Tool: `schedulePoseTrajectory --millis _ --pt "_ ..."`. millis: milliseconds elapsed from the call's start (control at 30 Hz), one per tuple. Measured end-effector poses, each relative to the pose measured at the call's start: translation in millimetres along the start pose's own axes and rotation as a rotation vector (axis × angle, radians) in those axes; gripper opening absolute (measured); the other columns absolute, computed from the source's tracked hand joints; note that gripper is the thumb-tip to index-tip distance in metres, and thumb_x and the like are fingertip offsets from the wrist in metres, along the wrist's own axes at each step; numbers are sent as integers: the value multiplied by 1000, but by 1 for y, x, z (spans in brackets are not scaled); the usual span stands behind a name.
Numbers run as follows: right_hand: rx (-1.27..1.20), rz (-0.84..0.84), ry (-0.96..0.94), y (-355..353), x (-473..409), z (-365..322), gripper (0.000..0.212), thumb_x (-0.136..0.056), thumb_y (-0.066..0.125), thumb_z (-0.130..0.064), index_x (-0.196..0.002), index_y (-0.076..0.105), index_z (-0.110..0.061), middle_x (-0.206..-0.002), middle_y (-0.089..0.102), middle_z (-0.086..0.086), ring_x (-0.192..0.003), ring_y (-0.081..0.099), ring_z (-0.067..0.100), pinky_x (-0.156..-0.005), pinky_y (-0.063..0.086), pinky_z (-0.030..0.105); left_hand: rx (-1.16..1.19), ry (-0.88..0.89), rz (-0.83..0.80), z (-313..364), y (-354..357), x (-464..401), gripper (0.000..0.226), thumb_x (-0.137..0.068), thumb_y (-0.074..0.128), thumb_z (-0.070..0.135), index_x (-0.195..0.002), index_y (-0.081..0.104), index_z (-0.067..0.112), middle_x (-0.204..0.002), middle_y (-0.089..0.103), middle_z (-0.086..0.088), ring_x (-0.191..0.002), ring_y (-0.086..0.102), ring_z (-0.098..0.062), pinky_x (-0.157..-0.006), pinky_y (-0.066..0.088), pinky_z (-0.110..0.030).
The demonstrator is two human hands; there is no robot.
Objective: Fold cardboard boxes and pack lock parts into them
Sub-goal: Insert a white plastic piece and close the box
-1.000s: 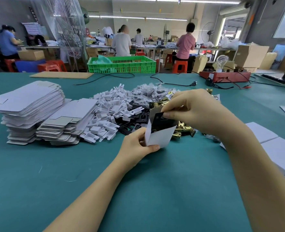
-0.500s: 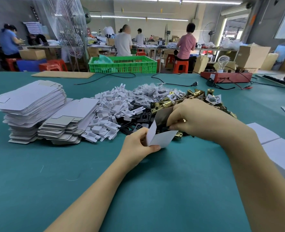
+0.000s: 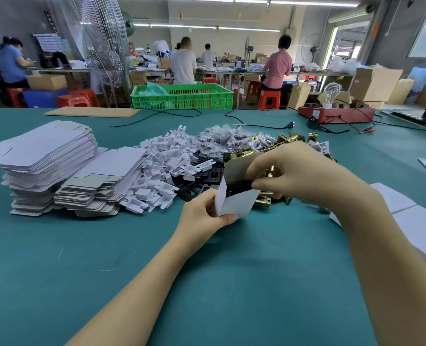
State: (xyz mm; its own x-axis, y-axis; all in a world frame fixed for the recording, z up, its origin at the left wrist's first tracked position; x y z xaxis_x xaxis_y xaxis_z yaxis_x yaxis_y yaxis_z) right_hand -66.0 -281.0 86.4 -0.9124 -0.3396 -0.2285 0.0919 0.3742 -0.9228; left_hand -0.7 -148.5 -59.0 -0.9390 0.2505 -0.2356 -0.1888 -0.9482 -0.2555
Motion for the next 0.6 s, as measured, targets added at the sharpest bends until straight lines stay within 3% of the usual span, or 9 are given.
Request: schedulePoseTrajectory --millis 133,200,267,333,400,600 --pt "82 -92 -10 16 -4 -3 16 -86 67 -10 -98 75 -16 -72 59 -17 -52 52 -15 -57 37 2 4 -2 -27 0 2 0 37 -70 83 12 -104 67 9 -100 72 -10 -97 65 -34 -90 50 -55" --pt "105 -56 -12 12 -5 -2 16 -86 67 -10 -98 76 -16 -75 62 -15 -59 53 -16 -60 36 1 10 -6 -38 0 3 0 42 -65 81 20 -104 68 10 -100 73 -7 -97 66 -31 -91 51 -54" --pt "152 9 -14 5 -4 -2 18 -87 67 -11 -100 77 -18 -87 71 -9 -73 58 -6 -71 39 6 2 -8 -55 -1 4 0 41 -66 82 19 -105 68 13 -100 74 -2 -97 67 -26 -92 51 -52" --pt "233 47 -13 1 -4 -4 20 -89 64 -12 -103 76 -21 -99 74 -4 -91 63 12 -86 47 25 -9 -15 -66 -3 5 -1 40 -69 85 13 -105 69 17 -99 74 3 -98 68 -22 -92 52 -51" --pt "319 55 -10 3 -6 -9 24 -91 60 -15 -106 74 -26 -103 72 -4 -99 62 19 -86 50 33 -6 -24 -77 -4 5 -2 39 -71 85 11 -106 69 19 -100 75 5 -98 69 -21 -92 52 -51" --pt "392 136 11 3 -7 -12 23 -93 54 -19 -105 73 -28 -101 71 -2 -98 59 24 -76 52 33 42 -48 -93 -4 5 -2 47 -63 83 22 -107 69 20 -102 75 6 -99 69 -18 -94 53 -47"
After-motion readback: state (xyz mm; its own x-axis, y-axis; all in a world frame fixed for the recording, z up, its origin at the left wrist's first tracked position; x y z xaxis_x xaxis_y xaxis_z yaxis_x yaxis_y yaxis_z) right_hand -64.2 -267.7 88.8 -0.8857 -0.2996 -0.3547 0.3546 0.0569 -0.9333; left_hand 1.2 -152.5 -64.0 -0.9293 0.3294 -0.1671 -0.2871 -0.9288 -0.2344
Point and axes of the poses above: each hand's wrist, its own x-axis away from the middle knuckle, its own y-axis out of the palm, z = x × y, the point moved 7 cm from there along -x, towards the middle knuckle
